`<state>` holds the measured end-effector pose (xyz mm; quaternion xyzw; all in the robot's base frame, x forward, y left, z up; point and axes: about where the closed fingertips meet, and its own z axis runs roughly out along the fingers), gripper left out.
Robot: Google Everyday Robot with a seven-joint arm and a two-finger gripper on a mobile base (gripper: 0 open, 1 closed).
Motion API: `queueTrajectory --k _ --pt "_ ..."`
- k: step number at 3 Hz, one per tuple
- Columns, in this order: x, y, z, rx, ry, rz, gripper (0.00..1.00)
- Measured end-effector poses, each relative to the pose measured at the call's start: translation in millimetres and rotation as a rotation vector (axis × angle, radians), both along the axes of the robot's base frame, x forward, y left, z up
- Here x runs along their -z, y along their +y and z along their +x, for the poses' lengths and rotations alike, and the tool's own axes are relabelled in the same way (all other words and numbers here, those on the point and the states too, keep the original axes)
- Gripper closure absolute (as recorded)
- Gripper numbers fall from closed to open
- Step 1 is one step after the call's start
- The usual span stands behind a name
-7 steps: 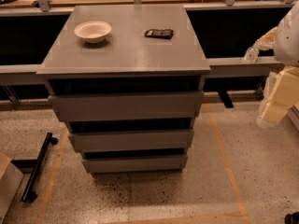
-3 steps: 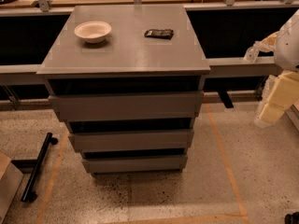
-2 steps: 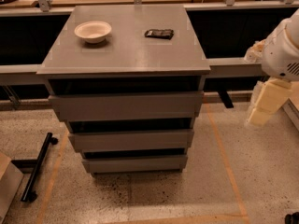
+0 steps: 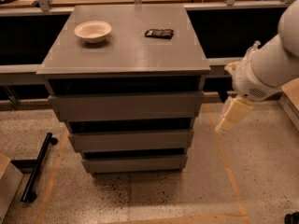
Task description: Open middle drawer
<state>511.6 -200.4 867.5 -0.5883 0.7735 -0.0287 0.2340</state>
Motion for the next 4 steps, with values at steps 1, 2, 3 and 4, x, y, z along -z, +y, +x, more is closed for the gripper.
queueTrajectory --k 1,2,3,4 --pt "-2.5 1.4 9.0 0.006 -0.032 0.008 0.0" --pt "10.1 -3.9 2.2 0.028 0.016 0.018 0.0" --pt "40.6 0.5 -2.3 0.025 0.048 0.098 0.0" --pt "81.4 9.3 5.8 0.015 0.053 0.213 0.0"
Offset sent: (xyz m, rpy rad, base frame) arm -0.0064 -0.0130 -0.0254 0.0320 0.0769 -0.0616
